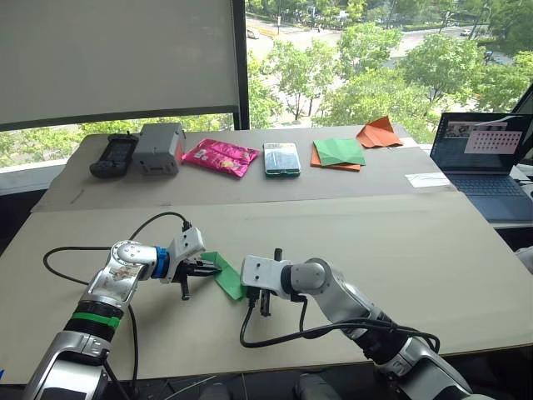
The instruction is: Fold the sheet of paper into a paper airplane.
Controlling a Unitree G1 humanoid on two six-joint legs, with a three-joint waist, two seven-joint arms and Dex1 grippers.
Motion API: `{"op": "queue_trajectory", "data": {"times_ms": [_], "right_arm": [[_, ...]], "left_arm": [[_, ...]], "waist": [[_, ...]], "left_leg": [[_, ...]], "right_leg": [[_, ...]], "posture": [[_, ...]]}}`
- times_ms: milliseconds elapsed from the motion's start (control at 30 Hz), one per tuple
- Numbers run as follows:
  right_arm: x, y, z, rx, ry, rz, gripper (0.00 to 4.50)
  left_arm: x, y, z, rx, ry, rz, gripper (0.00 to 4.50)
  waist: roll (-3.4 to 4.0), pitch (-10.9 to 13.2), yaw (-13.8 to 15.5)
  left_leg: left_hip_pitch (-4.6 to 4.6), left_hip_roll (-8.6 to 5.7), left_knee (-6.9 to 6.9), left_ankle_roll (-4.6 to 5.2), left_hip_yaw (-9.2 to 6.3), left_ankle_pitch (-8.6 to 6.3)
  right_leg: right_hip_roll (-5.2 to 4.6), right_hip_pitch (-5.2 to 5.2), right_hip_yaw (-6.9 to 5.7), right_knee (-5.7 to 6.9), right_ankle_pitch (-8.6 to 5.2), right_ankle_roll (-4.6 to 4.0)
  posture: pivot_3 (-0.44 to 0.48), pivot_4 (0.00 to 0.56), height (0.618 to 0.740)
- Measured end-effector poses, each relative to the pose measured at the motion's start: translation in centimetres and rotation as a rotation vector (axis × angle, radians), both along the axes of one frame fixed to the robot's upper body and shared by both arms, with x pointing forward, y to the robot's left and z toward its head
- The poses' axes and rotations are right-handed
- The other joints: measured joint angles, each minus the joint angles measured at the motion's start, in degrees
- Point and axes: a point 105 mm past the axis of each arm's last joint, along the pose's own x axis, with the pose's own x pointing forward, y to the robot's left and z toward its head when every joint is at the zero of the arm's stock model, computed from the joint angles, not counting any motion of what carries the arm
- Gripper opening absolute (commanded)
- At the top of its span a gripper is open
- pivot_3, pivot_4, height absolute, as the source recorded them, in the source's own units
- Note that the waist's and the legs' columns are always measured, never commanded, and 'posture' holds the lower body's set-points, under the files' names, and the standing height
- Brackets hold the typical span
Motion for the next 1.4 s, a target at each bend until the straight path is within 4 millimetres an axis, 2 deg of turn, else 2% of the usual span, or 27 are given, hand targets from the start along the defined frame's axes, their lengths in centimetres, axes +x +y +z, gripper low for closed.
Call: {"op": "queue_trajectory", "data": {"times_ms": [500,867,967,1033,1167,1400], "right_arm": [[-1.4,-1.6,-0.1,-0.024,0.001,0.003,0.01],[-1.5,-1.1,-0.2,0.003,0.036,-0.018,0.01],[-1.5,-0.9,-0.2,0.02,0.048,-0.021,0.01],[-1.5,-0.9,-0.2,0.027,0.057,-0.026,0.01],[-1.3,-0.9,-0.4,0.038,0.079,-0.036,0.01],[-1.1,-0.4,-0.4,0.057,0.104,-0.038,0.01]], "left_arm": [[0.0,0.1,-0.2,0.002,-0.001,0.0,0.0],[0.0,0.7,-0.1,-0.008,0.026,0.016,0.0],[0.0,1.4,1.3,-0.078,0.046,0.044,0.0],[0.2,2.1,3.0,-0.143,0.049,0.074,0.0],[0.2,1.9,5.2,-0.216,0.035,0.056,0.0],[-0.1,-0.5,5.2,-0.264,0.051,0.005,0.0]], "waist": [[0.01,-0.2,1.59],[-0.14,-0.22,1.03],[-0.2,-0.19,0.61],[-0.22,-0.17,0.64],[-0.15,-0.16,0.66],[-0.29,-0.12,-0.09]], "left_leg": [[-0.04,-0.02,0.01,0.0,0.05,-0.08],[-0.03,0.0,0.02,0.0,0.04,-0.08],[-0.02,0.02,0.0,0.0,0.04,-0.08],[-0.01,0.02,-0.02,0.01,0.04,-0.09],[0.06,0.02,-0.01,0.01,0.04,-0.09],[0.17,0.03,0.01,0.01,0.04,-0.08]], "right_leg": [[-0.06,0.05,0.0,-0.3,-0.12,-0.18],[-0.03,-0.01,0.0,-0.17,-0.13,-0.2],[-0.03,-0.05,0.0,-0.12,-0.13,-0.2],[-0.02,-0.06,0.0,-0.1,-0.13,-0.2],[-0.02,-0.01,0.0,-0.1,-0.14,-0.22],[0.01,-0.06,0.0,0.22,-0.16,-0.25]], "posture": [[0.0,0.15,0.74],[0.0,0.15,0.74],[0.0,0.15,0.74],[0.0,0.15,0.74],[0.0,0.15,0.74],[0.0,0.15,0.74]]}}
